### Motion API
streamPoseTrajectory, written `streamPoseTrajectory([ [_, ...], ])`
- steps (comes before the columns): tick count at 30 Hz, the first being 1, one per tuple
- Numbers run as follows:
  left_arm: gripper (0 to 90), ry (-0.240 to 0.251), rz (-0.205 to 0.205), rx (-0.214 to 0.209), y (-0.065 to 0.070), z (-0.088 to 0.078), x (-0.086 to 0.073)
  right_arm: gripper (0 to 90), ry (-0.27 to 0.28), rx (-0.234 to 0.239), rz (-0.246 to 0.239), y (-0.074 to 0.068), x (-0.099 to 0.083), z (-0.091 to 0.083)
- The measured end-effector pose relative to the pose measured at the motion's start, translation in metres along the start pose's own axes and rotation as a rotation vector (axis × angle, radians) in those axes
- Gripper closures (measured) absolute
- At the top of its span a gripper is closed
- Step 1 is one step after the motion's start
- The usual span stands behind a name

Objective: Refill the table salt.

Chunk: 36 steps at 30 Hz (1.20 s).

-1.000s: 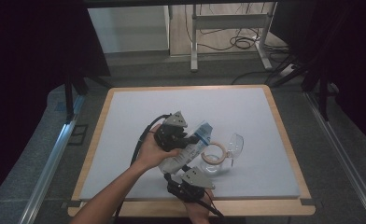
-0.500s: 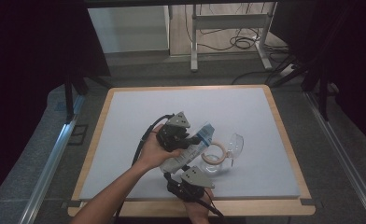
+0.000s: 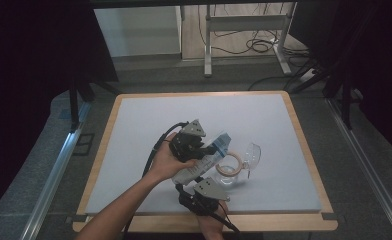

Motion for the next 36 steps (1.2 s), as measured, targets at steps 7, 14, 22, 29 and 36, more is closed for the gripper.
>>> streamPoseTrajectory([
  [7, 90.0, 0.0, -0.016, -0.008, 0.0, 0.003, 0.001, 42.1, -0.004, -0.004, -0.005, 0.001, 0.001, 0.001],
  [14, 90.0, -0.016, -0.001, -0.012, 0.001, 0.006, 0.003, 42.1, -0.002, -0.012, -0.012, 0.002, 0.003, 0.003],
  [22, 90.0, -0.037, 0.007, -0.02, 0.002, 0.008, 0.006, 42.0, 0.005, -0.02, -0.007, 0.002, 0.005, 0.004],
  [29, 90.0, -0.069, 0.032, -0.03, 0.003, 0.01, 0.008, 41.9, 0.019, -0.035, 0.006, 0.0, 0.009, 0.006],
  [36, 90.0, -0.091, 0.028, -0.044, 0.001, 0.013, 0.01, 42.1, 0.027, -0.055, 0.007, -0.001, 0.012, 0.008],
])
Point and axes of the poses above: each handheld gripper's, and its own axes: z roughly forward along the jaws, x roughly out of its top, y roughly to its right, the point moved 7 cm from there along z, roughly forward along the jaws, and after that the axes turned 13 degrees about y, right-handed, at the moved point
